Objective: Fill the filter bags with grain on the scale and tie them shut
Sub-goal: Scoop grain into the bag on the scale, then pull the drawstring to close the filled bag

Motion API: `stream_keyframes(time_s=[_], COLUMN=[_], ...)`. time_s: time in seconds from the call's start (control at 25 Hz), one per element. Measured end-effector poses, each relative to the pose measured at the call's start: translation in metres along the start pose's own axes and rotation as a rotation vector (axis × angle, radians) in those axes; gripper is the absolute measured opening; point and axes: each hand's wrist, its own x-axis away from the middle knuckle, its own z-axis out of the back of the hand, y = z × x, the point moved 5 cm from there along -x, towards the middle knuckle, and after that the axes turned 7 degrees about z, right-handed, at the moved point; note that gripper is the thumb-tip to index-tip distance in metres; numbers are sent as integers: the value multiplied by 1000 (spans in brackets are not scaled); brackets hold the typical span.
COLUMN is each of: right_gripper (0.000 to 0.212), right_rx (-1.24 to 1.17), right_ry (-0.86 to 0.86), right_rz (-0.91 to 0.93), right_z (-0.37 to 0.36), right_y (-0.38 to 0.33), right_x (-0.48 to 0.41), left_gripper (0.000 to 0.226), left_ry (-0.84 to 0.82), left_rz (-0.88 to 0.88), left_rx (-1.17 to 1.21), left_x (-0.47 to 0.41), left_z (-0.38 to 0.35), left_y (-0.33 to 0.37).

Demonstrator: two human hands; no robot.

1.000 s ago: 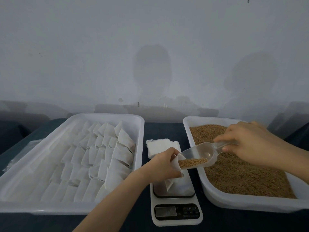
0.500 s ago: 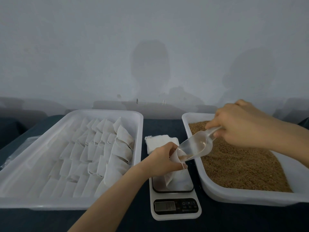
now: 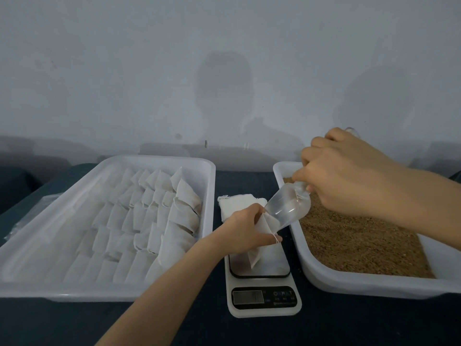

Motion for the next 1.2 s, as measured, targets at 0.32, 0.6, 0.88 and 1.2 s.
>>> stream_keyframes(time_s=[0.32,0.6,0.88,1.2], right_gripper=[25,28,29,23], right_rx=[-25,-91,-220,-546], right_ry=[-5,30,249,-71], right_rz=[-25,-75,-352,-740], right_z=[-5,-8,-43,-195], right_y=[11,31,79,64], right_x=[7,23,64,106], left_gripper=[49,44,43,42], left_ry=[-1,-5,7,10], left_rz=[-3,-9,-4,-10], left_rx=[15,34,14,1], left_x=[0,0,1,2], left_z=[0,1,2,2], left_y=[0,1,0,1])
